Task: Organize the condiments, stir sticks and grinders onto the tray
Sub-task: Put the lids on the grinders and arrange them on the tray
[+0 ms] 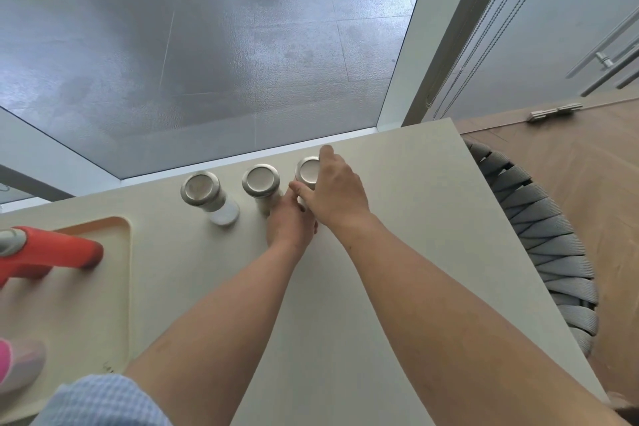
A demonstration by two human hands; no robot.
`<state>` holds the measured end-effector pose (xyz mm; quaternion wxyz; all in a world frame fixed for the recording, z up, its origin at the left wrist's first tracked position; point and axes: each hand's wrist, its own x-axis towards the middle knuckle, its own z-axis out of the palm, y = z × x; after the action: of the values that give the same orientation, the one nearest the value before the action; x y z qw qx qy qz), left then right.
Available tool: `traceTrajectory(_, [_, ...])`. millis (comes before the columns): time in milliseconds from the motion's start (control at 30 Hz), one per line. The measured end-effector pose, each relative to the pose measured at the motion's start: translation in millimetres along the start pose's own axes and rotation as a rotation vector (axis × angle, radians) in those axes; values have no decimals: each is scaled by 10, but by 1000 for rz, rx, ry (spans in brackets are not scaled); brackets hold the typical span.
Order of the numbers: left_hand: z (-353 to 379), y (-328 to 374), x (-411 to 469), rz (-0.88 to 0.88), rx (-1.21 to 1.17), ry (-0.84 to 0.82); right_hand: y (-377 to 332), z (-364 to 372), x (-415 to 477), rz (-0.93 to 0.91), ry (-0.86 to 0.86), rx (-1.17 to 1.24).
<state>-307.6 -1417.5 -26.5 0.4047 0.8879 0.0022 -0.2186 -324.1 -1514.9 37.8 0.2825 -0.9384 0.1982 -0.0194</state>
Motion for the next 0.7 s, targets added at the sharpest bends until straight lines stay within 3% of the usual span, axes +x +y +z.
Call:
traceTrajectory(200, [-51, 33, -119, -40, -209, -100, 84, 39, -54, 108, -84, 166])
traceTrajectory(333, [-232, -212, -376, 28, -150, -136, 73, 30, -202, 110, 172, 295])
traceTrajectory(433, [-407, -534, -486, 53, 3, -22, -15, 86, -387, -85, 378, 310])
traceTrajectory(533, [-632, -845, -477, -25, 67, 123, -139, 212, -553, -250, 463, 195])
traceTrajectory(700, [-1027, -1013, -445, -44, 146, 329, -342, 463, -748, -255, 463, 135])
